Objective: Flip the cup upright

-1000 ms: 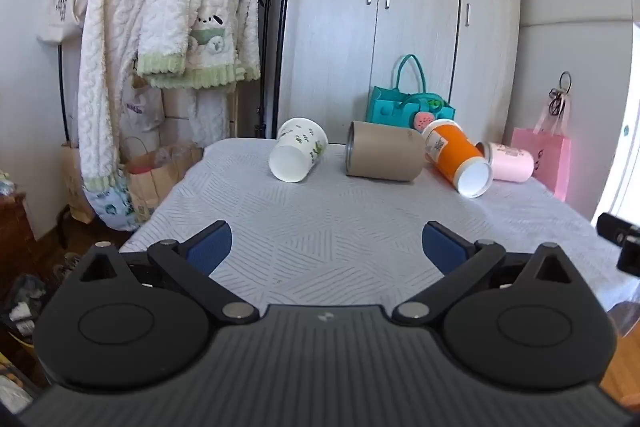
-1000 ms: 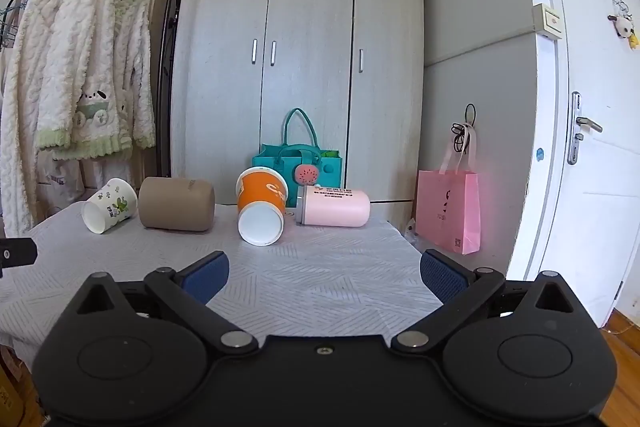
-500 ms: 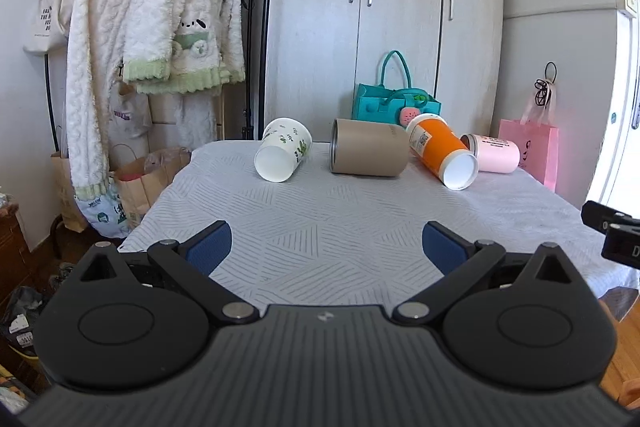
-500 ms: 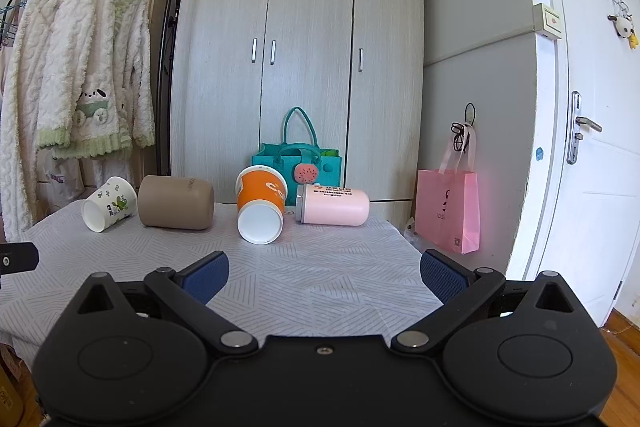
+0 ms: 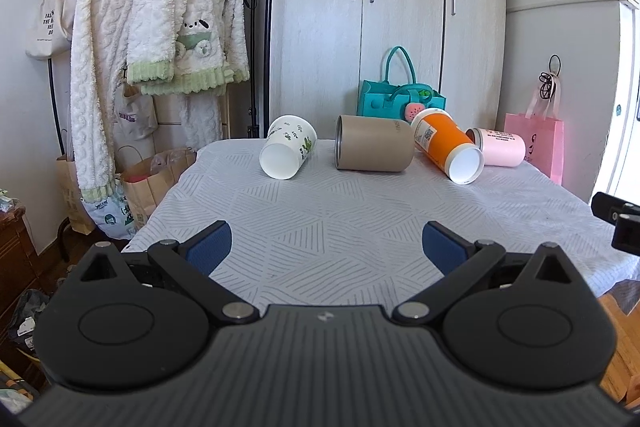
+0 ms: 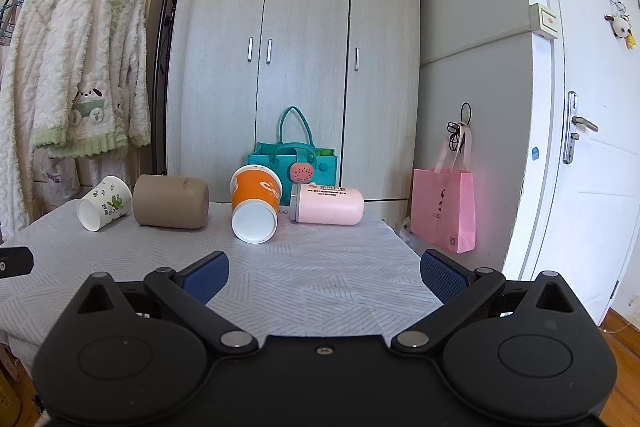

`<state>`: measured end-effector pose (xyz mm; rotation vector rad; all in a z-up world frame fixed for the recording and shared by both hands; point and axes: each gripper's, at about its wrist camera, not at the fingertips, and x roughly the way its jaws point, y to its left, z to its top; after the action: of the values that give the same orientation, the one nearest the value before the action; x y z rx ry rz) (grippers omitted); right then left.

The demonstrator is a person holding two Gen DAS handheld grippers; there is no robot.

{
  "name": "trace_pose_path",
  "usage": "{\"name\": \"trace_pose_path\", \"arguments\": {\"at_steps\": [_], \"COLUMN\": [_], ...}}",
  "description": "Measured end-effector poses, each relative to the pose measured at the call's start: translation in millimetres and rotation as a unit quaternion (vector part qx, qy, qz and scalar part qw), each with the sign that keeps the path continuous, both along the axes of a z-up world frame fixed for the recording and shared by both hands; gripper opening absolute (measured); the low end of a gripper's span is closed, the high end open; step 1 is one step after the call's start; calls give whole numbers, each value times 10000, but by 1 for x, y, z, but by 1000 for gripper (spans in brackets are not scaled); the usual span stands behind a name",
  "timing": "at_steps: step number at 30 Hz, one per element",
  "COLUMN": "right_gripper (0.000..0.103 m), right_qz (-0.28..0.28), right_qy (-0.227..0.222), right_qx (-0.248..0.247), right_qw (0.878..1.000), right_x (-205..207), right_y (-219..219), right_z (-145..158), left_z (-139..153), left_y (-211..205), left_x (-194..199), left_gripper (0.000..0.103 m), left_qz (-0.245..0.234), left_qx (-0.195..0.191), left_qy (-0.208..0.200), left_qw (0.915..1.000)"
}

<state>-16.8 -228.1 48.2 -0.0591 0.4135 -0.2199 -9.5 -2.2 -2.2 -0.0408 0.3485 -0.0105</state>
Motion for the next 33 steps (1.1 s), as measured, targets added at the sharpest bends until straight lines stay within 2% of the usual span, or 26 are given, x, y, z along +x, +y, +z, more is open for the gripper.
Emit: {"name": "trace_pose_path", "arguments": {"at_steps": [33], "right_gripper": [103], "right_qz": [-12], "right_qy": [48], "right_qx": [-103], "right_qw": [9999], "right_x": [2], "right_y": [6], "right_z": [-3], "left_z": [3], "left_y": [1], "left_x": [-9], "left_gripper": [103], "left_qz": [-48], "left_qx": [-45], "left_qy": [-44], "left_qw": [10000]}}
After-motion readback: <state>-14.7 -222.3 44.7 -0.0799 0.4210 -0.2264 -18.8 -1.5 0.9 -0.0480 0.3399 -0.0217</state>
